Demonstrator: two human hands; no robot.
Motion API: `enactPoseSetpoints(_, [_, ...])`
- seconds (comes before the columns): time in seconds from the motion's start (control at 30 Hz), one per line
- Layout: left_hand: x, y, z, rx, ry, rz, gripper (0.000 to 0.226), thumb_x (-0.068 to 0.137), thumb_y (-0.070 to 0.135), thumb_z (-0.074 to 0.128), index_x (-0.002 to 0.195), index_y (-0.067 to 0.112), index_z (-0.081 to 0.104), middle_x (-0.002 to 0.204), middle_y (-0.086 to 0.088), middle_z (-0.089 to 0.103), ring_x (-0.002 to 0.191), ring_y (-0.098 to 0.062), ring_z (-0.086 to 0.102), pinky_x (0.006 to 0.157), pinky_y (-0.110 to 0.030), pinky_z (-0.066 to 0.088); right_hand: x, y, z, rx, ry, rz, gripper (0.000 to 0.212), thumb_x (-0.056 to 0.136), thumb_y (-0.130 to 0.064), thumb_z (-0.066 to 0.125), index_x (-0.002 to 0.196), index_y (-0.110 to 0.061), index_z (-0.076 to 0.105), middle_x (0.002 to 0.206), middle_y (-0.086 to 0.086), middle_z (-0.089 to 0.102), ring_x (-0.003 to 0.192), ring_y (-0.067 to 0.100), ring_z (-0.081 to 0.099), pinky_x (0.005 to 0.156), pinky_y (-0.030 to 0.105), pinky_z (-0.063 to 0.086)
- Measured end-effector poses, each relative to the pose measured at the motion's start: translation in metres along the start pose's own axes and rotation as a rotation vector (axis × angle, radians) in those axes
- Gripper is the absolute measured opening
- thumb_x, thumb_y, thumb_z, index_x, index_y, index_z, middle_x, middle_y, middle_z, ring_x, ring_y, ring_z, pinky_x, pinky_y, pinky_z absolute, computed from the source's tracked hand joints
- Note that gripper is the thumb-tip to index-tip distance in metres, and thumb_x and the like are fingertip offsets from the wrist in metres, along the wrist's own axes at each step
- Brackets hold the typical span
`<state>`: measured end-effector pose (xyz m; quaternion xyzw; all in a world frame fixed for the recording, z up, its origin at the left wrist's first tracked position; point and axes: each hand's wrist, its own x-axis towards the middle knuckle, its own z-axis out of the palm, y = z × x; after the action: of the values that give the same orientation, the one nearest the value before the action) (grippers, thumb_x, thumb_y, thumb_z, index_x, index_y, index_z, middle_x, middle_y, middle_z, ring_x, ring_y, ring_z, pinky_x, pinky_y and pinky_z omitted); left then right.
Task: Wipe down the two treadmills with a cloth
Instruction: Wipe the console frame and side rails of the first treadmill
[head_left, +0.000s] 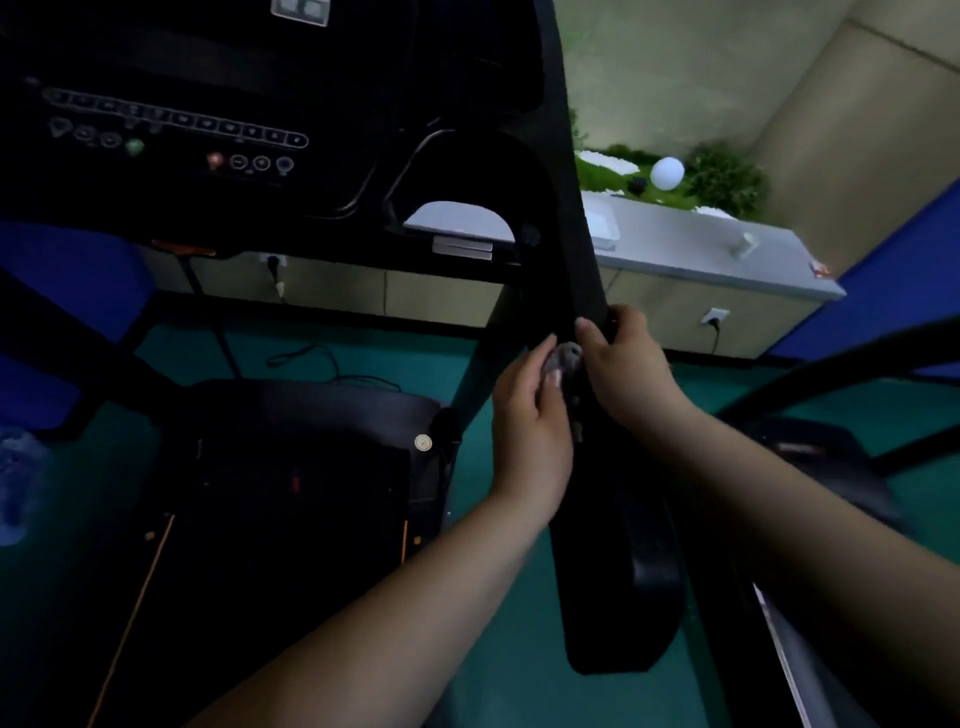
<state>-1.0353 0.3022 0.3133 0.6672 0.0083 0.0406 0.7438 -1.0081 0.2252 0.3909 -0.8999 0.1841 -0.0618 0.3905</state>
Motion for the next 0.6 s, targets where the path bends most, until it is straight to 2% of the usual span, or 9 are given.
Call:
enactPoseSetpoints(0.1, [0.040, 0.003, 0.005, -0.053, 0.048, -0.077, 0.038, 0.098, 0.010, 0.048, 0.136, 0.014, 0.046, 0.134, -0.008, 0.049, 0.116, -0.010, 0.049, 0.087, 0.002, 0.033, -0.009, -0.005, 0.003, -0.120, 0.072, 0.000, 0.034, 0.095, -0.033, 0.050, 0.124, -0.017, 0.049, 0.113, 0.004, 0.063, 0.102, 0.023, 0.059, 0.074, 0.024, 0.034])
enactPoseSetpoints(0.13, [0.043, 0.003, 0.006, -0.071, 0.069, -0.111, 0.035, 0.098, 0.010, 0.049, 0.133, 0.012, 0.046, 0.131, -0.010, 0.050, 0.115, -0.014, 0.051, 0.088, -0.002, 0.035, -0.011, -0.006, 0.003, -0.156, 0.091, -0.012, 0.033, 0.094, -0.033, 0.052, 0.123, -0.017, 0.050, 0.114, 0.005, 0.064, 0.105, 0.023, 0.059, 0.074, 0.024, 0.035])
enactPoseSetpoints(0.23, [0.017, 0.000, 0.006, -0.046, 0.082, -0.176, 0.030, 0.096, 0.017, 0.045, 0.125, 0.011, 0.048, 0.127, -0.010, 0.052, 0.117, -0.022, 0.051, 0.100, -0.028, 0.042, -0.015, -0.010, 0.001, -0.209, 0.090, -0.016, 0.033, 0.092, -0.031, 0.054, 0.123, -0.020, 0.051, 0.108, -0.001, 0.063, 0.101, 0.019, 0.060, 0.076, 0.024, 0.039])
enactPoseSetpoints(0.27, [0.006, 0.001, 0.005, -0.047, 0.070, -0.177, 0.032, 0.095, 0.019, 0.043, 0.126, 0.009, 0.048, 0.128, -0.010, 0.051, 0.118, -0.021, 0.051, 0.101, -0.029, 0.042, -0.016, -0.011, 0.000, -0.218, 0.082, -0.019, 0.034, 0.092, -0.031, 0.055, 0.124, -0.021, 0.051, 0.106, -0.003, 0.062, 0.099, 0.016, 0.060, 0.077, 0.024, 0.040])
enactPoseSetpoints(0.37, [0.007, 0.006, 0.008, -0.023, 0.084, -0.213, 0.028, 0.098, 0.012, 0.042, 0.125, 0.004, 0.050, 0.127, -0.012, 0.050, 0.117, -0.022, 0.050, 0.097, -0.023, 0.040, -0.017, -0.013, -0.001, -0.235, 0.077, -0.024, 0.034, 0.091, -0.030, 0.056, 0.124, -0.022, 0.052, 0.104, -0.006, 0.063, 0.096, 0.012, 0.060, 0.076, 0.024, 0.044])
enactPoseSetpoints(0.47, [0.050, 0.014, 0.015, -0.003, 0.074, -0.217, 0.025, 0.098, 0.008, 0.045, 0.122, 0.002, 0.052, 0.123, -0.016, 0.048, 0.112, -0.021, 0.049, 0.097, -0.026, 0.040, -0.015, -0.013, -0.001, -0.234, 0.080, -0.025, 0.036, 0.089, -0.030, 0.057, 0.124, -0.023, 0.051, 0.110, -0.002, 0.065, 0.100, 0.014, 0.061, 0.082, 0.030, 0.049])
enactPoseSetpoints(0.53, [0.083, 0.016, 0.020, -0.002, 0.079, -0.179, 0.027, 0.098, 0.008, 0.047, 0.123, 0.001, 0.051, 0.124, -0.018, 0.047, 0.111, -0.021, 0.049, 0.094, -0.020, 0.038, -0.014, -0.012, 0.000, -0.241, 0.081, -0.023, 0.038, 0.089, -0.030, 0.056, 0.126, -0.023, 0.050, 0.112, 0.001, 0.065, 0.104, 0.017, 0.061, 0.086, 0.033, 0.049])
enactPoseSetpoints(0.6, [0.106, 0.014, 0.025, -0.022, 0.134, -0.219, 0.029, 0.097, 0.008, 0.048, 0.125, 0.000, 0.049, 0.126, -0.020, 0.047, 0.111, -0.024, 0.050, 0.088, -0.012, 0.037, -0.014, -0.010, 0.000, -0.243, 0.085, -0.023, 0.039, 0.090, -0.030, 0.056, 0.128, -0.022, 0.049, 0.114, 0.001, 0.065, 0.105, 0.017, 0.060, 0.086, 0.031, 0.048])
